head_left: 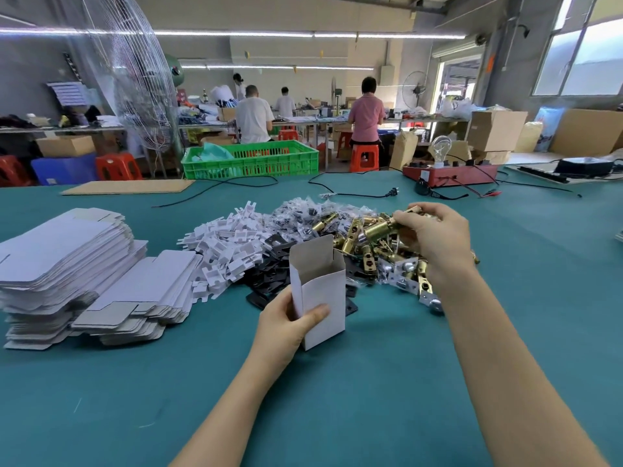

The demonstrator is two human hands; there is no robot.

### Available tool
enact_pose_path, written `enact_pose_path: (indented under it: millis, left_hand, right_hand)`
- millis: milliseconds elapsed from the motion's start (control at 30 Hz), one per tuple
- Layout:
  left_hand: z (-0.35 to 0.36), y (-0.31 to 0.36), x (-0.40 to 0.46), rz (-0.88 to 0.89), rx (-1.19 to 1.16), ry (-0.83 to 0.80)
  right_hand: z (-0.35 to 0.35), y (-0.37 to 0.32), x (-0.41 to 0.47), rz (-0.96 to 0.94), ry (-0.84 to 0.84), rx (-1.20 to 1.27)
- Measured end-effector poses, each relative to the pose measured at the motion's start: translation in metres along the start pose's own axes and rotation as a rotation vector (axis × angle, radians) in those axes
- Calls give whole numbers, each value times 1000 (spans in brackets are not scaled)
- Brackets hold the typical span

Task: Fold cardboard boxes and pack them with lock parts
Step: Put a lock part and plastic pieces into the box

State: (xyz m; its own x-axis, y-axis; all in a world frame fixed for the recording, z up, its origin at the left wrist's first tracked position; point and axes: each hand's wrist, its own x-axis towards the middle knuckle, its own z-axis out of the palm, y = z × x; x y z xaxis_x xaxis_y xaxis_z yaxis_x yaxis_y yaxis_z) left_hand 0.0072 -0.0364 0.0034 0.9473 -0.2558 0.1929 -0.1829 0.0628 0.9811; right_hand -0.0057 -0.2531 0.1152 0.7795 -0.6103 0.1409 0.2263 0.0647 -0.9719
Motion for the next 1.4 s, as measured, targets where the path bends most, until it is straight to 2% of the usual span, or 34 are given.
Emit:
enact_pose_path:
  millis: [133,233,367,667,767,900,967,1100,1400]
  left_hand:
    - [1,1,-1,-15,-9,7]
    - [1,2,-1,-16,-8,2]
    - [1,2,-1,-12,1,-3]
    - [1,2,-2,-7,-11,-6]
    - [3,2,-4,1,17,7]
    - [4,1,-4,22,99,37]
    - [6,3,-6,25,122,39]
    - [8,8,-9,55,164,59]
    - [10,12,-10,34,158,60]
  right_hand:
    - [-4,-24,-22,289,-269,357]
    - [8,-26,-32,331,-413,319]
    - [24,-16,-40,235,-461,132]
    - [27,-5,-36,2,-316,-182]
    - [29,-5,-39,-212,-282,-396]
    - [42,-6,-55,-628,-257,-756]
    - [49,-3,-60,-749,-272,-850]
    - [53,2,-61,-796,-308,-1012]
    - [53,11,-61,-702,-360,-1177]
